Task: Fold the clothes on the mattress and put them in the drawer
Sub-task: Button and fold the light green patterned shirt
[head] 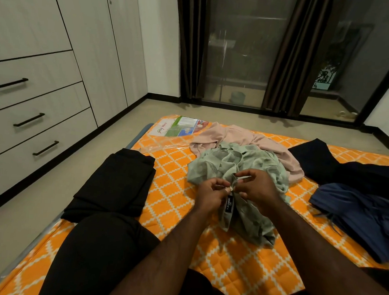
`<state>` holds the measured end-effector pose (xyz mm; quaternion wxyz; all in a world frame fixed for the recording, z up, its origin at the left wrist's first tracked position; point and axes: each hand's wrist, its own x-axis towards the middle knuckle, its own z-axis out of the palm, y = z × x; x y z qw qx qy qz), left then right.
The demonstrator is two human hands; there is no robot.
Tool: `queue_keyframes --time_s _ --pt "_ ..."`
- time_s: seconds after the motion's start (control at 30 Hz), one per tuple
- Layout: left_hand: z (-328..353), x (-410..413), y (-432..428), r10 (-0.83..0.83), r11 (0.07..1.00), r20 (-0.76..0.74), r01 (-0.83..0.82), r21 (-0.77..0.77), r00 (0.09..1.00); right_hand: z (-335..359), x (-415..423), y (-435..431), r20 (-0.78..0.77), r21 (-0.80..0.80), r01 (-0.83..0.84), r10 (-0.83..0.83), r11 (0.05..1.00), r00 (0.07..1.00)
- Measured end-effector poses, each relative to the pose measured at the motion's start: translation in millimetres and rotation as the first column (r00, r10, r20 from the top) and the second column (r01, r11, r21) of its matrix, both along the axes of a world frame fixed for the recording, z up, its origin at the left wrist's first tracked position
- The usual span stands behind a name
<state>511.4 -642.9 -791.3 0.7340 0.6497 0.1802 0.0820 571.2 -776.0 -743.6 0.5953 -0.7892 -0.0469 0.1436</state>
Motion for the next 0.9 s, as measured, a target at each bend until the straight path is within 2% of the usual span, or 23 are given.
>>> queue_keyframes --time_s 0.3,0.57,0.9 --pt "-2.0 -2.4 2.4 0.047 0.998 -0.044 -0.048 -0.038 0.998 -3.2 0.3 -2.1 0.056 -0.022 -0.063 0.064 0.998 0.996" --pt "2.9 -7.4 1.7 0.053 0.966 -0.088 -0.074 -0.248 0.995 -2.5 1.0 -2.4 0.029 0.022 -0.124 0.123 0.992 0.992" --pt "0.5 -6.0 1.3 0.042 0.966 -0.089 -0.063 -0.252 0.995 -7.1 2.6 -1.0 0.061 0.012 -0.088 0.087 0.996 0.994"
